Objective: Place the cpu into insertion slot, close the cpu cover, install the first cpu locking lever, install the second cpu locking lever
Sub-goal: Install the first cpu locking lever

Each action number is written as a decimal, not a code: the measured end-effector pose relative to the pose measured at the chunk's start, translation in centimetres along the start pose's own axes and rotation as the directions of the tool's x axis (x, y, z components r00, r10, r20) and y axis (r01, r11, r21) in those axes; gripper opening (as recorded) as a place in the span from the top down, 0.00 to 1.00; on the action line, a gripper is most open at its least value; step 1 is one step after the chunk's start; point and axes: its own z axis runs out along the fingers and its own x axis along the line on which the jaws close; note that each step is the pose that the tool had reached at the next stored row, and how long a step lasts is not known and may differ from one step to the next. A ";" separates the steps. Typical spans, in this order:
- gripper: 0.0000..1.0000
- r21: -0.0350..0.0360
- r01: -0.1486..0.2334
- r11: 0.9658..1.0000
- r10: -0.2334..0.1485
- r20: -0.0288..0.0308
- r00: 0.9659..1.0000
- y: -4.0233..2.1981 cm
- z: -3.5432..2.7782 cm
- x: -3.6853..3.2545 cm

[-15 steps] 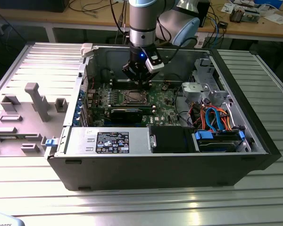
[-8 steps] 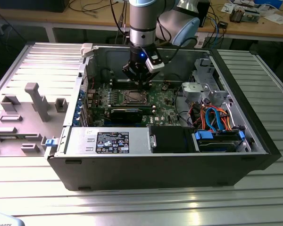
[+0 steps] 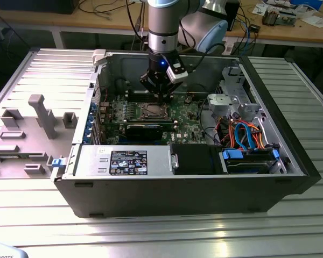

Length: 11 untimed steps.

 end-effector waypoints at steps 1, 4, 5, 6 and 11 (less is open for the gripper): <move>0.89 0.001 0.000 1.000 0.000 0.000 1.000 0.00 0.01 -0.01; 0.89 0.007 0.000 1.000 0.000 0.000 1.000 0.01 0.06 -0.03; 0.89 0.009 0.000 1.000 0.000 0.000 1.000 0.01 0.07 -0.04; 0.89 0.011 0.000 1.000 0.000 0.000 1.000 0.02 0.09 -0.05; 0.89 0.017 0.000 1.000 0.000 0.000 1.000 0.05 0.19 -0.09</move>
